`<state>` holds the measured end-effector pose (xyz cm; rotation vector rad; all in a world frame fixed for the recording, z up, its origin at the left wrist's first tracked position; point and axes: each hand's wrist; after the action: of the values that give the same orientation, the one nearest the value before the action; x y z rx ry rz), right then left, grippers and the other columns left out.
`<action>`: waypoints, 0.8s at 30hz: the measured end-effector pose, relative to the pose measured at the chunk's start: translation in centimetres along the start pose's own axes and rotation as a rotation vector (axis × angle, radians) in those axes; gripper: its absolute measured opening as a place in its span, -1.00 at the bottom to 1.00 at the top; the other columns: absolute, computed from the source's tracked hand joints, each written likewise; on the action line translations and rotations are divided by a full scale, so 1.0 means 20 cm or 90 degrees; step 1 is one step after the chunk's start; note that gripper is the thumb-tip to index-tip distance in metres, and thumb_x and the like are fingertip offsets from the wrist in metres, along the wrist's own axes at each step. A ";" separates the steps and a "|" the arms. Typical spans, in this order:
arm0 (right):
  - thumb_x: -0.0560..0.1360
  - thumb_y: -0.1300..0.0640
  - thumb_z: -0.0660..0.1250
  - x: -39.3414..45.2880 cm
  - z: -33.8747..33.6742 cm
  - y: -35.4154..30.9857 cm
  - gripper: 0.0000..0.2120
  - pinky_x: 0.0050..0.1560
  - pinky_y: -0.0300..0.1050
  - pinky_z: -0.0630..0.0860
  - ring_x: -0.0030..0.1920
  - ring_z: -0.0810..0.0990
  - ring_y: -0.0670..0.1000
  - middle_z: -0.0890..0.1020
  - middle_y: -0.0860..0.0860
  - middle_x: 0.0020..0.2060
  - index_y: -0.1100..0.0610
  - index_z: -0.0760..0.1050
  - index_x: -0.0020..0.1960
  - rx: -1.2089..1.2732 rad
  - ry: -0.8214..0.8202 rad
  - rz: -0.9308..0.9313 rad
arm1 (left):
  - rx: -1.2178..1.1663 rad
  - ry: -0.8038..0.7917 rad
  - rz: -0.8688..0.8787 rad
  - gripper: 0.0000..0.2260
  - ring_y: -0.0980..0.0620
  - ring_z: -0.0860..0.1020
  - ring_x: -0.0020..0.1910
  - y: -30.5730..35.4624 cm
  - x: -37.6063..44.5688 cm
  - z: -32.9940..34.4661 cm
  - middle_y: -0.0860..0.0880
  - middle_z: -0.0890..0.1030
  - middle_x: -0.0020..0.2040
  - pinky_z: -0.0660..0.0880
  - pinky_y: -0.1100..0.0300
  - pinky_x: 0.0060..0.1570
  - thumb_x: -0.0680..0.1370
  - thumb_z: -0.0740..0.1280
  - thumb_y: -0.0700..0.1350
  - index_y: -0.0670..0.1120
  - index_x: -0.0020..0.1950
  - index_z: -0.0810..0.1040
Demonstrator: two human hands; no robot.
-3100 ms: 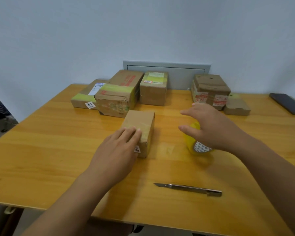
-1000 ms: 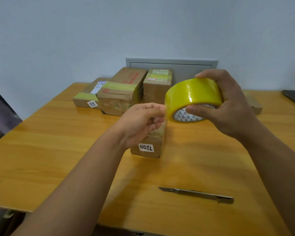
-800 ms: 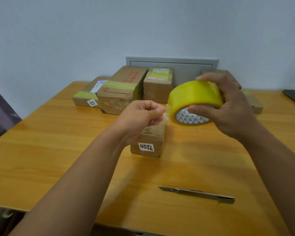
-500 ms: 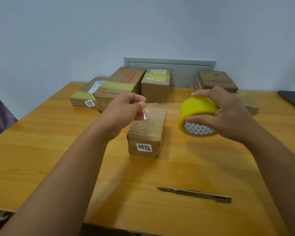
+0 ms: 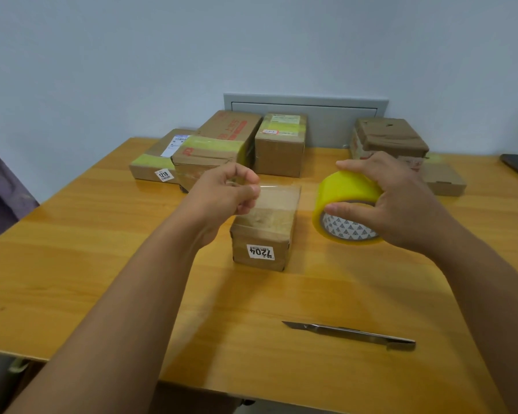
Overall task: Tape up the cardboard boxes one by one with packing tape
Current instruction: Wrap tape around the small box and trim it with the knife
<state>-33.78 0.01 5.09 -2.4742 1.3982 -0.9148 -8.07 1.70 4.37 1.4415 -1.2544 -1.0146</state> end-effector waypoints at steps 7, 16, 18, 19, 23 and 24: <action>0.25 -0.39 0.24 -0.03 0.03 -0.05 -0.14 0.02 -0.14 0.30 0.11 0.36 -0.08 0.44 -0.03 0.15 -0.02 0.33 0.47 -0.012 -0.031 -0.011 | 0.064 0.050 -0.021 -0.96 0.08 0.60 -0.25 -0.01 -0.04 -0.03 -0.07 0.65 -0.20 0.54 0.28 -0.25 0.54 0.42 -0.21 -0.15 -0.04 0.62; 0.28 -0.40 0.22 -0.04 0.05 -0.07 -0.22 -0.14 -0.35 0.32 0.05 0.39 -0.09 0.49 -0.03 0.18 0.05 0.40 0.34 0.003 -0.041 0.009 | 0.069 0.061 -0.022 -0.96 0.06 0.57 -0.22 -0.02 -0.06 -0.05 -0.03 0.63 -0.14 0.50 0.19 -0.18 0.55 0.41 -0.17 -0.06 -0.03 0.59; 0.29 -0.42 0.19 -0.04 0.05 -0.07 -0.21 -0.12 -0.22 0.33 0.05 0.39 -0.08 0.50 -0.01 0.18 0.06 0.42 0.34 -0.004 -0.042 0.006 | 0.079 0.066 -0.020 -0.83 0.07 0.57 -0.23 -0.02 -0.06 -0.05 -0.04 0.62 -0.11 0.49 0.19 -0.19 0.54 0.43 -0.17 -0.04 0.10 0.56; 0.29 -0.43 0.17 -0.04 0.06 -0.07 -0.20 -0.09 -0.19 0.32 0.05 0.40 -0.08 0.50 -0.01 0.17 0.07 0.43 0.33 -0.009 -0.039 0.003 | 0.083 0.069 -0.020 -0.77 0.07 0.56 -0.23 -0.03 -0.05 -0.04 -0.05 0.62 -0.09 0.48 0.18 -0.19 0.54 0.44 -0.16 -0.03 0.16 0.53; 0.28 -0.45 0.16 -0.04 0.07 -0.08 -0.19 -0.12 -0.30 0.28 0.04 0.37 -0.11 0.38 -0.11 0.08 0.08 0.46 0.32 -0.027 -0.023 -0.005 | 0.106 0.083 -0.020 -0.71 0.06 0.56 -0.19 -0.04 -0.04 -0.03 -0.07 0.60 -0.07 0.44 0.18 -0.22 0.53 0.45 -0.15 -0.03 0.21 0.50; 0.27 -0.45 0.16 -0.03 0.07 -0.08 -0.19 -0.12 -0.28 0.29 0.04 0.37 -0.10 0.37 -0.12 0.07 0.08 0.46 0.32 -0.030 -0.021 -0.003 | 0.113 0.087 -0.020 -0.71 0.05 0.57 -0.17 -0.05 -0.04 -0.03 -0.07 0.60 -0.07 0.44 0.18 -0.23 0.52 0.46 -0.15 -0.04 0.21 0.50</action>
<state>-32.06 1.26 4.35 -2.5158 1.4195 -0.8468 -7.31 2.53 3.60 1.6424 -1.2504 -0.8270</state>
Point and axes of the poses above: each hand's wrist, its own x-axis towards the middle knuckle, its own z-axis out of the palm, y = z × x
